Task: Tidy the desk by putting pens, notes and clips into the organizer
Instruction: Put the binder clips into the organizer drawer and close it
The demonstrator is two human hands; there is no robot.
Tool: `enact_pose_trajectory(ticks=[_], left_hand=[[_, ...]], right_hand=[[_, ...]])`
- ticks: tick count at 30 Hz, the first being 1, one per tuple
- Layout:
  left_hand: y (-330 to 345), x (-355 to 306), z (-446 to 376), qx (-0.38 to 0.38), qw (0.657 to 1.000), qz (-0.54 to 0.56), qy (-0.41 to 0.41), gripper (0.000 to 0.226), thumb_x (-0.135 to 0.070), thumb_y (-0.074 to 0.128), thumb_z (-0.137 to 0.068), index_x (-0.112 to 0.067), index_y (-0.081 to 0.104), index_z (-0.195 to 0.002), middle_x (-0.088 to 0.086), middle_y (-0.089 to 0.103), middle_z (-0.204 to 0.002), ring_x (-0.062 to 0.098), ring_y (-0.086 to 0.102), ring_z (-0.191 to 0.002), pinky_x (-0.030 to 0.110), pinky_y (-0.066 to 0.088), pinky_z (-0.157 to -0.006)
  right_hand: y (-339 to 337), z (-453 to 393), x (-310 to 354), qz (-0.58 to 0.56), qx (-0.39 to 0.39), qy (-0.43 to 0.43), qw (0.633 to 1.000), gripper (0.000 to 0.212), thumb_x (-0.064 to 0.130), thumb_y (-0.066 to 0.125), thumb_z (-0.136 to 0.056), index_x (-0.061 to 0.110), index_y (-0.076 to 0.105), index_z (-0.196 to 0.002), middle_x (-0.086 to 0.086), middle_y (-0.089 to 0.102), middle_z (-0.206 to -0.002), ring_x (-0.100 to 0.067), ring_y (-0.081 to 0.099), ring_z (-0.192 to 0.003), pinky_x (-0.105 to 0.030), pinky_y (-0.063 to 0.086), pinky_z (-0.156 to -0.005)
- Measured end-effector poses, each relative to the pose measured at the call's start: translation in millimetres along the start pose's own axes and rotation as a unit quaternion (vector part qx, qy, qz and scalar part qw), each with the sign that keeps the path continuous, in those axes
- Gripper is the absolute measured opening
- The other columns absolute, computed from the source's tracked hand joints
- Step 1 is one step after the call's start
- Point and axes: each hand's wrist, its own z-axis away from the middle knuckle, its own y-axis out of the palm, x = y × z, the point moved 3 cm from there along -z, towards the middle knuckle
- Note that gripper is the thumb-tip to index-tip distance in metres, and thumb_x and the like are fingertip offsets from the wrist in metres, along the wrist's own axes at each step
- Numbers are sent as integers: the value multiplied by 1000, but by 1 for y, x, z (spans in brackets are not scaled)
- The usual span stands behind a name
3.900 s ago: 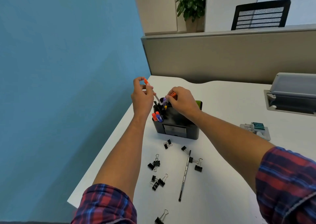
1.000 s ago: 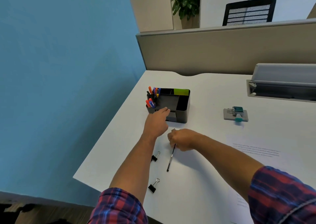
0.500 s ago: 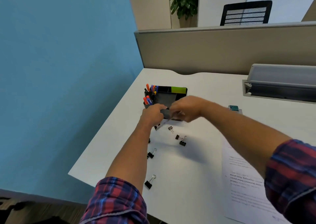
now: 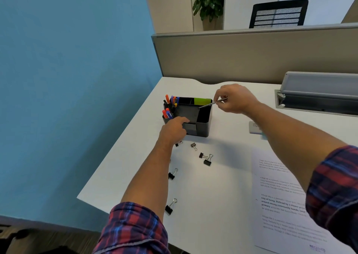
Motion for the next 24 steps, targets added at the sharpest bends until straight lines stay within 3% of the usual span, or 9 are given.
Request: enact_pose_trajectory(ticks=[5,10,13,16,19,24], left_hand=[[1,-1,1,2,1000,-4,-4,55,3,51,-96,-26,50,-144,10,55,-143,29,59,-120,38,52,-99],[-1,-2,0,3,1000,-15,-5,57,2,51,-96,-26,50,-145,10,57,-140,28,61,-117,39,52,-97],[-1,-2,0,4,1000,-23,-4,57,2,51,-95,-26,50,-145,10,59,-138,28,61,-116,39,53,-98],[-1,-2,0,5,1000,-29,-3,57,0,52,-95,-27,50,-145,9,59,-138,27,62,-114,40,54,-98],[-1,-2,0,5,999,-34,-3,57,0,53,-95,-28,50,-145,9,59,-138,27,62,-114,40,54,-99],[0,-3,2,-1,999,-37,0,58,1,55,-94,-27,50,-145,9,58,-140,28,62,-117,42,53,-101]], right_hand=[[17,-6,11,-31,73,-4,997,10,16,69,-82,15,78,-87,3,67,-83,-17,63,-78,-31,53,-70],[40,-8,20,-46,150,65,985,15,22,65,-91,15,77,-96,-1,73,-91,-17,64,-83,-31,54,-74],[49,-8,21,-61,152,97,982,20,29,60,-96,14,73,-96,-3,70,-88,-19,63,-82,-31,52,-70],[56,-5,24,-71,144,107,981,36,41,42,-104,13,62,-93,-2,60,-80,-24,60,-81,-32,42,-65],[61,-1,21,4,127,74,989,40,43,29,-107,14,57,-108,-3,54,-101,-26,57,-89,-37,44,-74],[69,7,18,65,144,31,987,28,32,40,-103,22,63,-117,-5,58,-115,-24,58,-95,-38,49,-81]])
